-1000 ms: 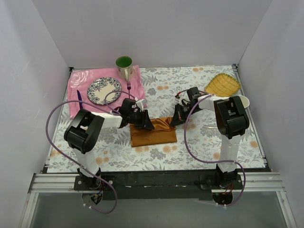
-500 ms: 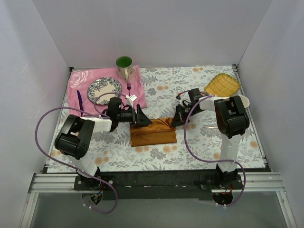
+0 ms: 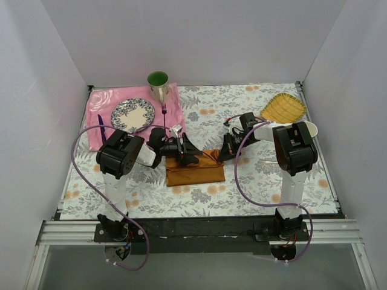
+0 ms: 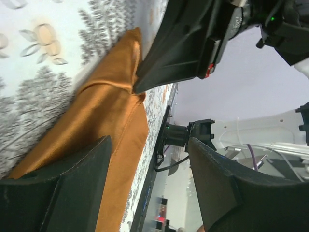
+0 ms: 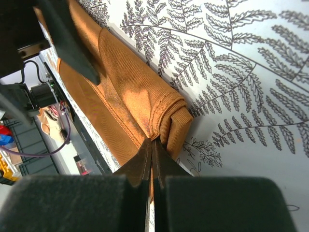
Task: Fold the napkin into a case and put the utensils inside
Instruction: Smooth out the 2/3-rectangle-folded napkin at the center of the board.
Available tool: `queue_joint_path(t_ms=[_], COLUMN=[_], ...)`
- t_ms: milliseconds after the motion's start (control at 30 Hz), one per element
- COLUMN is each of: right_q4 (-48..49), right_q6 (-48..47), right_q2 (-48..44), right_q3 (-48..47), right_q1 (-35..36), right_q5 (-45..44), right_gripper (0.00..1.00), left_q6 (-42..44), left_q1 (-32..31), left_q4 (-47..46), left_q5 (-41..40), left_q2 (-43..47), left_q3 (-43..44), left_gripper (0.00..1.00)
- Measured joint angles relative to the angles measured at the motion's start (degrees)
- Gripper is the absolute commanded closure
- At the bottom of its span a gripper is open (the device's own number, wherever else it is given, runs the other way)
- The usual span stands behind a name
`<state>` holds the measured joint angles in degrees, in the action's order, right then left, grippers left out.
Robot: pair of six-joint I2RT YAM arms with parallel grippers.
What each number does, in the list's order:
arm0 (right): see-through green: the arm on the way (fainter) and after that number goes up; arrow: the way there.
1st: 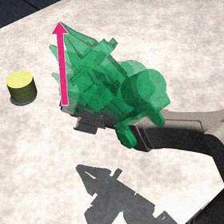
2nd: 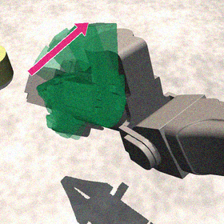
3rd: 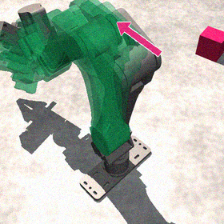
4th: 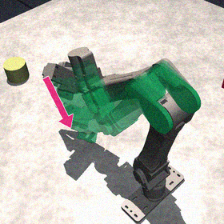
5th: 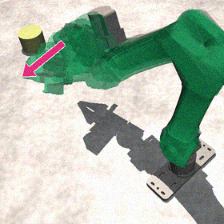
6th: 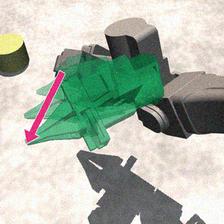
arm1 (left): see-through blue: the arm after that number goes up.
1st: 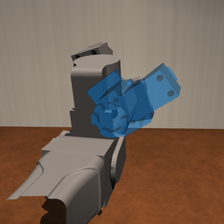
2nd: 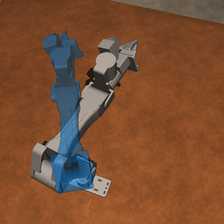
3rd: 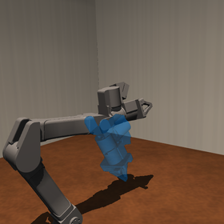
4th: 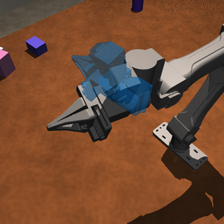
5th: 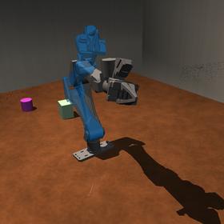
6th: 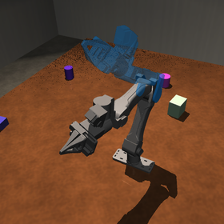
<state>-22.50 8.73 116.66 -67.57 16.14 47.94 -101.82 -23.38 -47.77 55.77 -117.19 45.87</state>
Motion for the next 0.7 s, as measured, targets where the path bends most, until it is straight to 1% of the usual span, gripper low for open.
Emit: queue_joint_path(t_ms=[100,333,533,633,700], right_q4=[-0.02,-0.04,-0.04,-0.09,-0.11], right_q6=[0.07,0.07,0.07,0.07,0.04], right_q2=[0.09,0.31,0.31,0.31,0.31], right_q3=[0.0,-0.02,-0.04,-0.09,-0.13], right_q1=[0.0,-0.02,-0.02,-0.02,0.0], right_q5=[-0.02,0.02,0.02,0.02,0.02], right_gripper=[0.99,0.99,0.99,0.99,0.99], left_q6=[-2.45,-5.73,-5.77,-5.92,-6.71], left_q1=[1.07,6.32,9.77,11.98,12.83], left_q4=[-1.75,-7.54,-9.88,-10.27,-11.85], left_q5=[0.31,3.41,6.88,8.59,9.73], left_q2=[-1.92,-1.7,0.26,0.85,1.07], left_q3=[-0.59,-5.14,-9.18,-10.05,-10.1], left_gripper=[0.36,0.35,0.35,0.39,0.47])
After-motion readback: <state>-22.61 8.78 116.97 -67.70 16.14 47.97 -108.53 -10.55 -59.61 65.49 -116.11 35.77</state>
